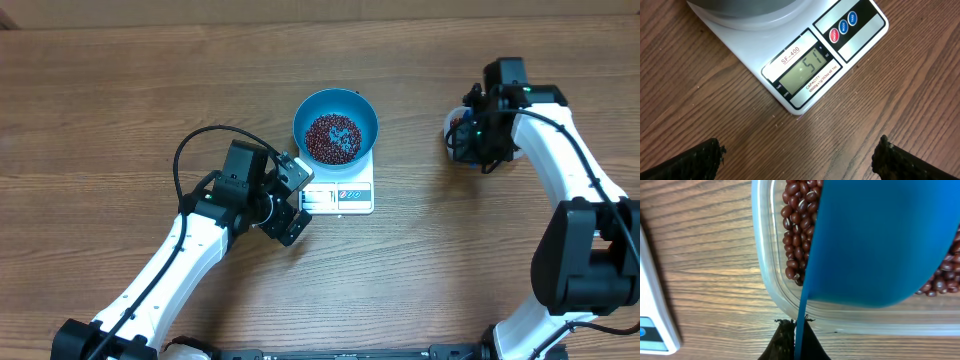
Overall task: Scoop item into bowl and weigh 150g on scale
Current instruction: 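Scoop beans again from the tub with the right gripper, then carry the scoop over the teal bowl and pour the beans in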
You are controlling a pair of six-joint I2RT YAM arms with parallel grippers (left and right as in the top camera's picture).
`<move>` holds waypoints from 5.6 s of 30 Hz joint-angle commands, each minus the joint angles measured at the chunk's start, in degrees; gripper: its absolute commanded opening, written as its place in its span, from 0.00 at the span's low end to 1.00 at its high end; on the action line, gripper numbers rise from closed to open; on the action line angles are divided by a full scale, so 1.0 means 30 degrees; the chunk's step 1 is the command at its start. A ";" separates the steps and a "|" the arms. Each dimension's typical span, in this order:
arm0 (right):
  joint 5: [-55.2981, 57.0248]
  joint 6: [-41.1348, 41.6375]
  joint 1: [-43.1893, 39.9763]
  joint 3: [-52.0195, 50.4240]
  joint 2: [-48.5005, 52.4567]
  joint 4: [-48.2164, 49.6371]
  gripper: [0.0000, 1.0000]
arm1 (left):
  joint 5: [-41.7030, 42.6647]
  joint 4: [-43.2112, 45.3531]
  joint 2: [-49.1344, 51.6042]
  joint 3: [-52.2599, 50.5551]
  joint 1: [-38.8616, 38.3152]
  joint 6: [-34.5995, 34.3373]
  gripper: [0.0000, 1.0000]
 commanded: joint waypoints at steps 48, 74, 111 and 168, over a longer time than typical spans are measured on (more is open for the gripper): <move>-1.4761 -0.1683 -0.7752 -0.0131 0.0401 -0.0663 0.04 | 0.0160 0.0051 0.0095 -0.0109 -0.0117 0.0146 0.99; -1.5059 -0.3308 -0.6003 0.3082 -0.1319 -0.5668 0.04 | 0.0160 0.0051 0.0095 -0.0109 -0.0117 0.0146 1.00; -0.2637 0.2106 0.7708 0.7497 -0.1319 -0.3169 0.04 | 0.0160 0.0051 0.0095 -0.0109 -0.0117 0.0146 1.00; 1.0673 0.1763 1.4025 0.7482 -0.1311 -0.0787 0.04 | 0.0160 0.0051 0.0095 -0.0109 -0.0117 0.0146 1.00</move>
